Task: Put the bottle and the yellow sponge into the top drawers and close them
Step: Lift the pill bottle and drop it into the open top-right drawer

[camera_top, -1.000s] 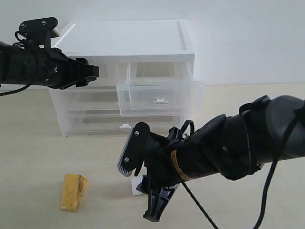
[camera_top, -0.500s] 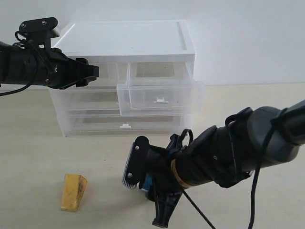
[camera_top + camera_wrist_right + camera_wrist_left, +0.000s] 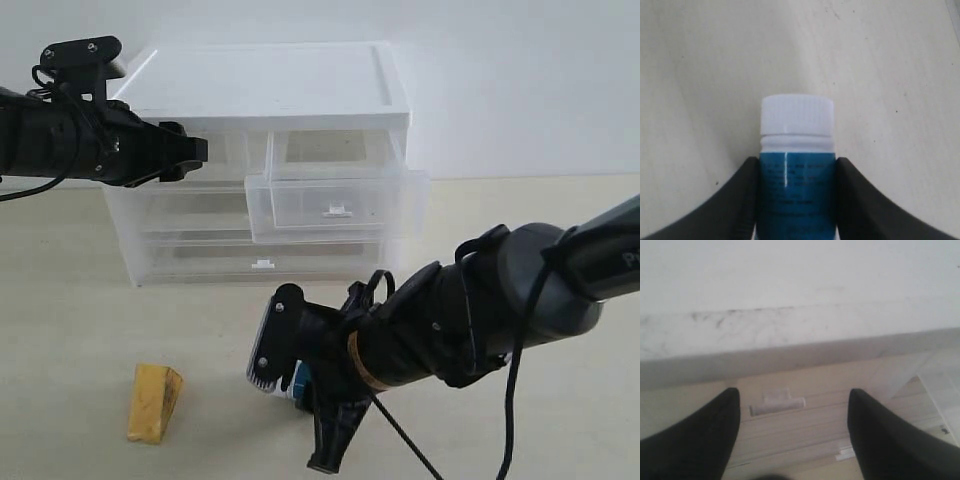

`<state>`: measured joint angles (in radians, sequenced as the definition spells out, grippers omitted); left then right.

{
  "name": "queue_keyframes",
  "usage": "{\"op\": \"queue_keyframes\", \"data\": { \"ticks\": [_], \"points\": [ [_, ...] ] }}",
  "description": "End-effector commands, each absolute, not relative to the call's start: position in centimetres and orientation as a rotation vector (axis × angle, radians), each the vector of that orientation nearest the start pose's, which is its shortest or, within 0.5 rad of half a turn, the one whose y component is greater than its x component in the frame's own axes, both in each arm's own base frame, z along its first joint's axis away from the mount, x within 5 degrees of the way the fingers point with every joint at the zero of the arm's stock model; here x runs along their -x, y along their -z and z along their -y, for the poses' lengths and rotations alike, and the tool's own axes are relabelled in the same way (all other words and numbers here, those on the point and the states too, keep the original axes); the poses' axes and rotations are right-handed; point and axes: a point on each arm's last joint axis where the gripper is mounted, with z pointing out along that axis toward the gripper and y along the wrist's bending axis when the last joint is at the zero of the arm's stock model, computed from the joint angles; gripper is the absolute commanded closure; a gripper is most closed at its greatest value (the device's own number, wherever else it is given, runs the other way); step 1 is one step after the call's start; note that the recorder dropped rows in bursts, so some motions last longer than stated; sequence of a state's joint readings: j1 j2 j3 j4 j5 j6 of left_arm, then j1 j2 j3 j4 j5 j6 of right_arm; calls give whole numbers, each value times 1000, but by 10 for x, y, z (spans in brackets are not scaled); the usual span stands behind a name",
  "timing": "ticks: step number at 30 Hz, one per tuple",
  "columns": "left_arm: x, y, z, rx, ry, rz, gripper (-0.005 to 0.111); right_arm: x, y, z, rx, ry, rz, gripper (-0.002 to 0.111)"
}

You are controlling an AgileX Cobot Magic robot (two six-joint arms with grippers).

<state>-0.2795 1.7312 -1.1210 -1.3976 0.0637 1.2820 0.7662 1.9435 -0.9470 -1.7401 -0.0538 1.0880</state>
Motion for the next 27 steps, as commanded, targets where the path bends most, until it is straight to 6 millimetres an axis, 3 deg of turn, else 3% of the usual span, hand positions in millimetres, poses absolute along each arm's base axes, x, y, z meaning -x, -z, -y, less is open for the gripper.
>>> {"op": "queue_keyframes", "data": {
  "ticks": [1,3,8,18,22,27],
  "points": [
    [-378,-249,108,-192,227,-2075,47,-261,-119,-259,1624,-122,-1873,108],
    [-378,-249,108,-192,227,-2075,47,-260,-123,-260,1591,-155,-1891,108],
    [-378,-249,108,-194,226,-2075,47,-257,-156,-260,1481,-220,-1872,108],
    [-378,-249,108,-194,226,-2075,47,-241,-257,-252,1302,-336,-1667,108],
    [-378,-249,108,-194,226,-2075,47,-250,-295,-247,1170,-252,-1600,108],
    [-378,-249,108,-194,226,-2075,47,-263,-329,-247,1060,-196,-1537,108]
  ]
}}
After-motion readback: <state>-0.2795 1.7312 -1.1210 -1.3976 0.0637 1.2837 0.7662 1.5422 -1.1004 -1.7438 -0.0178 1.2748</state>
